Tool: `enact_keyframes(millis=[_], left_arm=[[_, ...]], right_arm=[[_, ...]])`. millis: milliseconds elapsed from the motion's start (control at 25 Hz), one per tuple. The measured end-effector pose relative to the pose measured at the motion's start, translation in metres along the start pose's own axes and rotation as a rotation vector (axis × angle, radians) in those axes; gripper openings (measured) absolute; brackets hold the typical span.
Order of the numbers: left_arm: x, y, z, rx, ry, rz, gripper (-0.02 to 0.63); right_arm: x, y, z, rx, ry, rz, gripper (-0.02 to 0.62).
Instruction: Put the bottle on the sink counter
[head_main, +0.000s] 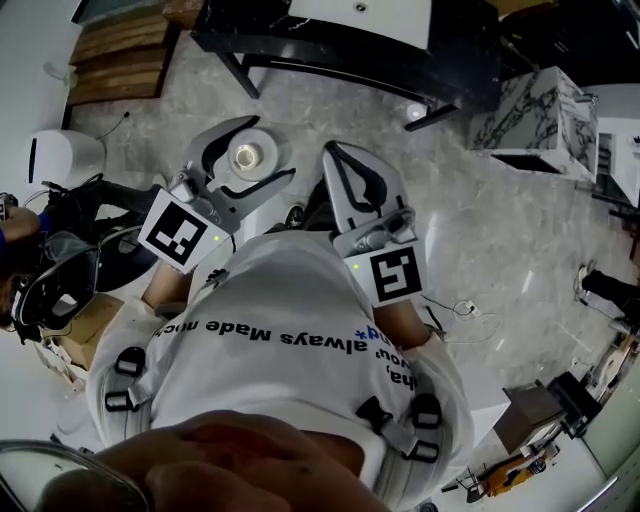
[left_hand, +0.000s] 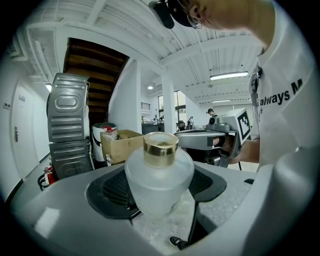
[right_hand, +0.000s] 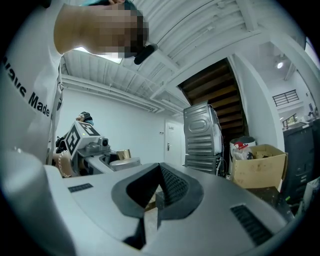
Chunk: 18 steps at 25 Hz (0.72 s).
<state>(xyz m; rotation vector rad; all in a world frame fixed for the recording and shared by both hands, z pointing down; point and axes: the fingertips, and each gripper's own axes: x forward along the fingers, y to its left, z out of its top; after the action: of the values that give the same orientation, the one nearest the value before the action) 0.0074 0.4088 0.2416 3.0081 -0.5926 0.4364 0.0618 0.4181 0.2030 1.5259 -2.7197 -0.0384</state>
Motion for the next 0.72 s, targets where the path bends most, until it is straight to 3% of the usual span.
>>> enact_keyframes(millis=[720], left_arm=[[0.131, 0.072, 0.043, -0.011, 0.027, 0.042, 0.336]], right_arm=[[0.050, -0.148, -0.005, 0.013, 0.002, 0.054, 0.005]])
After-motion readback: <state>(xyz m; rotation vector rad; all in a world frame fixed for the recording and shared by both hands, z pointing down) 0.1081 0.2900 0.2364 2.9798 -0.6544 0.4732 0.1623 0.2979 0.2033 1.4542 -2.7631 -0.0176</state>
